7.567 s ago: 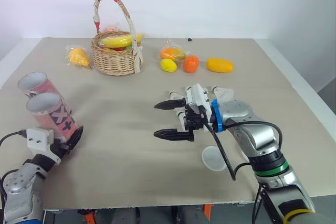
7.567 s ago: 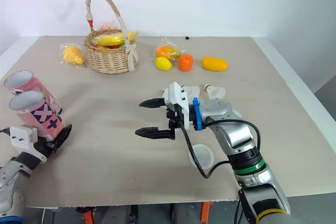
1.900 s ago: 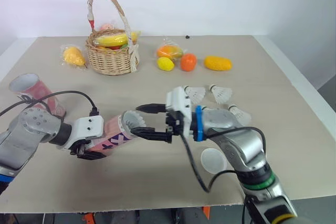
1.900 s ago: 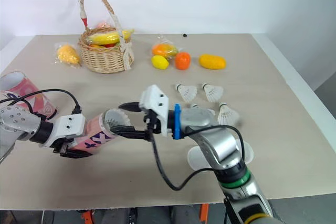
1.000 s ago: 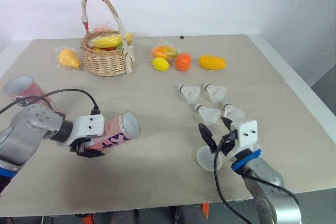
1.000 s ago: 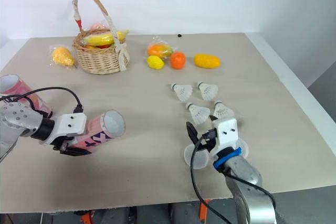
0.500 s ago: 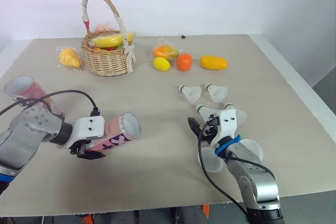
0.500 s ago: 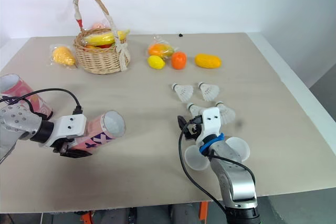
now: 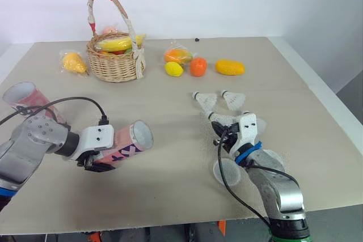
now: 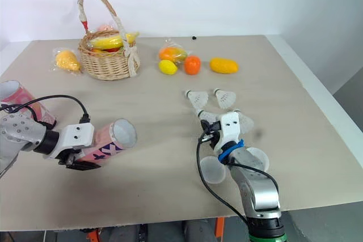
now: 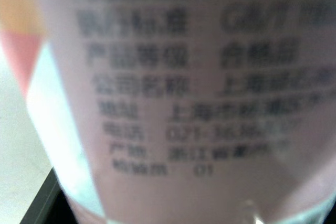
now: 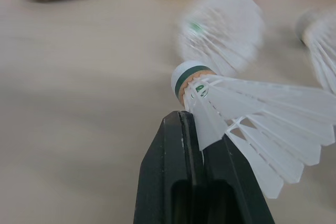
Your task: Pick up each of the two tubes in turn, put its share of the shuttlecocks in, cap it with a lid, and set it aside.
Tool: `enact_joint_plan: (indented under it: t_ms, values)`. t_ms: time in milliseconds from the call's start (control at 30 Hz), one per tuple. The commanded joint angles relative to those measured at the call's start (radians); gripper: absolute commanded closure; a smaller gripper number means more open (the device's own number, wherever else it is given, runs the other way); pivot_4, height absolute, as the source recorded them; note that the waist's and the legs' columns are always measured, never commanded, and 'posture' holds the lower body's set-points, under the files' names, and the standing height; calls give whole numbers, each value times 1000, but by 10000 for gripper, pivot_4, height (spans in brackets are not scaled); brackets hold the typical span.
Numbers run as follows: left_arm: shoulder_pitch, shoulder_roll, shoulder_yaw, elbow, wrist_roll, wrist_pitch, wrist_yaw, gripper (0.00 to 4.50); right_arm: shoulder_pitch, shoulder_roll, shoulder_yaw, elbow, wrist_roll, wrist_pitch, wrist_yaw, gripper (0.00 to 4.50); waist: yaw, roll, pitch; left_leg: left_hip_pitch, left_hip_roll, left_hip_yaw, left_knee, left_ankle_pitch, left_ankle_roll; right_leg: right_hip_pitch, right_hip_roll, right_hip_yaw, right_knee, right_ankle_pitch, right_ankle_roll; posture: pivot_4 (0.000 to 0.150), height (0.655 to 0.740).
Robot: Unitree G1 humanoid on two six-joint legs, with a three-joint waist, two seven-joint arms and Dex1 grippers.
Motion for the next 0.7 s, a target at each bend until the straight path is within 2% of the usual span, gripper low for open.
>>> enact_joint_plan:
  t_ms: [33, 133, 267, 433, 567, 600, 700]
  values:
    - [-29, -4, 6, 5, 2, -2, 2, 12443, -62, -69, 11, -155, 171, 55, 174, 44601, 0, 1, 1, 0, 0, 0, 0, 0, 0, 0, 0, 0, 0, 0, 0, 1500, 7400]
    - [-44, -11, -5, 18, 5, -5, -1, 12443, -163, -163, 74, -178, 238, 106, 319, 44601, -2, 0, 1, 0, 1, 0, 1, 0, 0, 0, 1, 0, 0, 1, 0, 1500, 7400]
    - [-74, -27, -25, 37, 14, -10, -3, 12443, -345, -217, 252, -74, 138, 26, 476, 44601, -1, -1, 1, 1, 1, -1, 1, 1, 1, 1, 2, -1, 0, 2, -2, 1500, 7400]
    - [-60, -30, -25, 48, 21, -15, 7, 12443, -464, -149, 405, 93, 8, -107, 532, 44601, -1, -1, 0, 0, 1, -1, 1, 1, 1, 0, 2, -1, 0, 2, -2, 1500, 7400]
    - [-39, -26, -9, 28, 12, -2, 12, 12443, -519, -78, 438, 151, 2, -124, 559, 44601, -2, -1, 0, -1, 1, 0, 2, 0, 1, 0, 2, 0, 0, 2, -3, 1500, 7400]
    - [-34, -24, -5, 24, 11, 0, 13, 12443, -530, -68, 430, 150, 21, -109, 571, 38122, -1, -1, 0, -1, 1, 0, 2, 0, 1, -1, 2, 0, 0, 2, -3, 1500, 7400]
    - [-19, -16, 9, 16, 9, 5, 19, 12443, -560, -64, 367, 136, 84, -66, 595, 24973, 0, -1, 0, -1, 2, -1, 2, 0, 1, 0, 2, -1, 0, 2, -4, 1500, 7400]
